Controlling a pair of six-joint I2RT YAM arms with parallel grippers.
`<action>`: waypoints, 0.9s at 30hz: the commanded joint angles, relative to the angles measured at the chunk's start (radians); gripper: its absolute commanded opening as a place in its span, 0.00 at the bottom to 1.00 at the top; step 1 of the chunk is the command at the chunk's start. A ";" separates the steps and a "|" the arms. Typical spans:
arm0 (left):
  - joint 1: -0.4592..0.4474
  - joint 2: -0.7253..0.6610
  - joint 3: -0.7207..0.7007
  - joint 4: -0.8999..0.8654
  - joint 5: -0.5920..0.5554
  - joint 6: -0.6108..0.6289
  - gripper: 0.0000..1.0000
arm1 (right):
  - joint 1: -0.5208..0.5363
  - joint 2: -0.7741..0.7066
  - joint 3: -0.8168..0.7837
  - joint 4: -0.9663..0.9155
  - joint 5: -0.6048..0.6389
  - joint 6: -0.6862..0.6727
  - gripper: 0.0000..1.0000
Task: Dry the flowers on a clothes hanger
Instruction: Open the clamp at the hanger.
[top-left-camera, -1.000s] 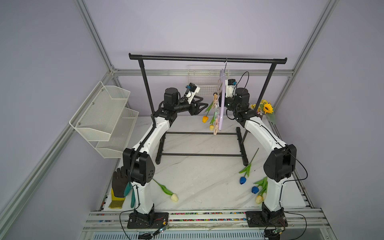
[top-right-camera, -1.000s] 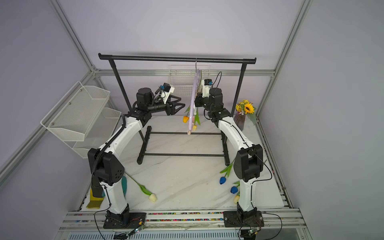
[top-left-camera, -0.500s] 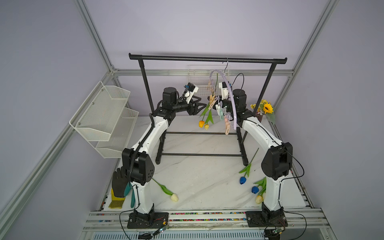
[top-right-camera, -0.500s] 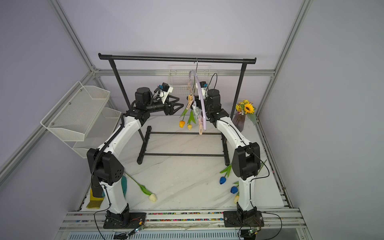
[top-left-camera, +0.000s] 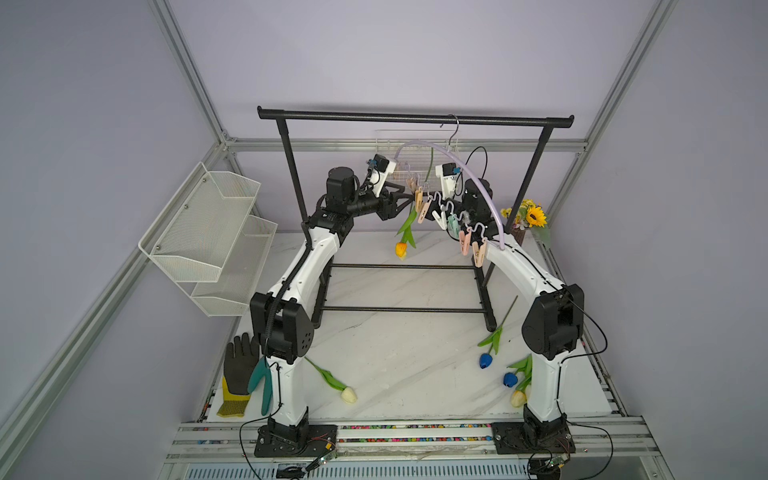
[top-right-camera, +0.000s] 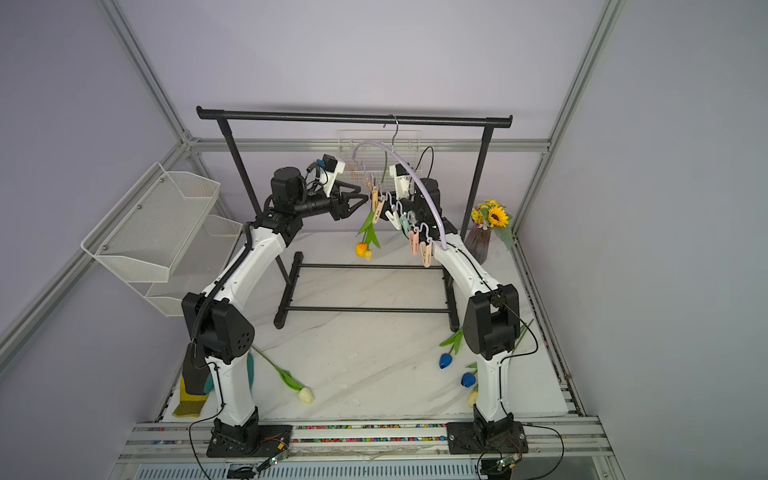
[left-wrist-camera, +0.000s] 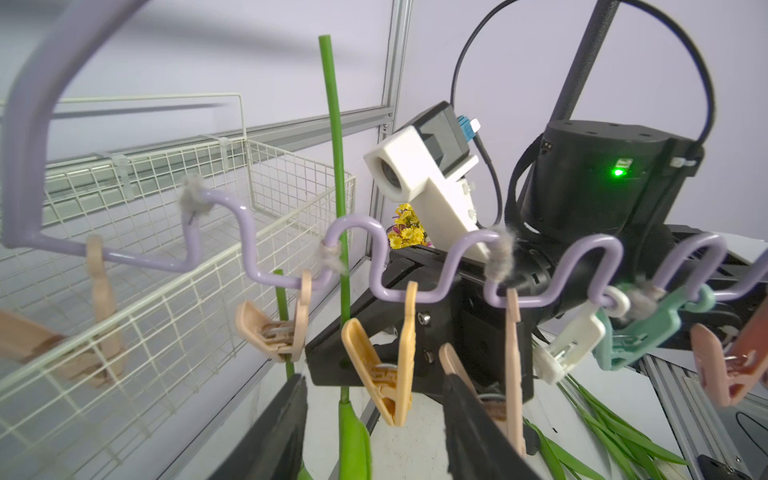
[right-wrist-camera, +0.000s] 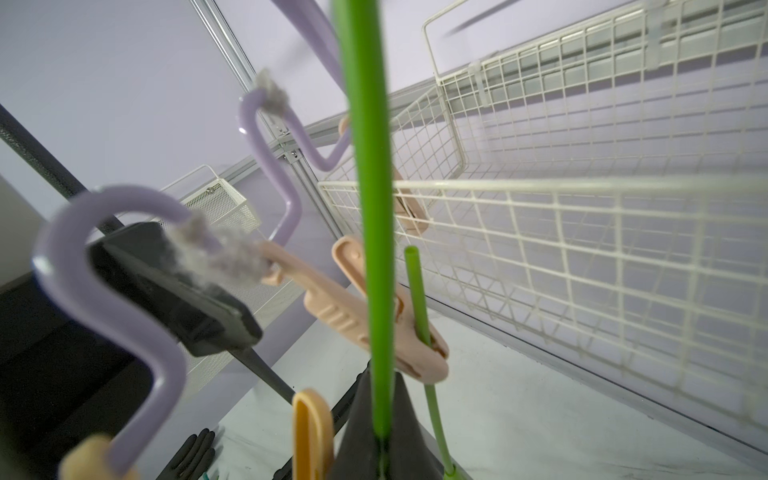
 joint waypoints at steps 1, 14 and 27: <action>-0.012 0.012 0.056 0.012 -0.011 -0.034 0.54 | 0.007 0.017 0.037 0.040 -0.020 0.012 0.00; -0.032 0.074 0.134 0.007 0.029 -0.047 0.56 | 0.008 0.043 0.078 0.023 -0.064 0.009 0.00; -0.035 0.077 0.134 -0.022 0.014 -0.035 0.55 | 0.008 0.054 0.096 0.012 -0.090 0.014 0.00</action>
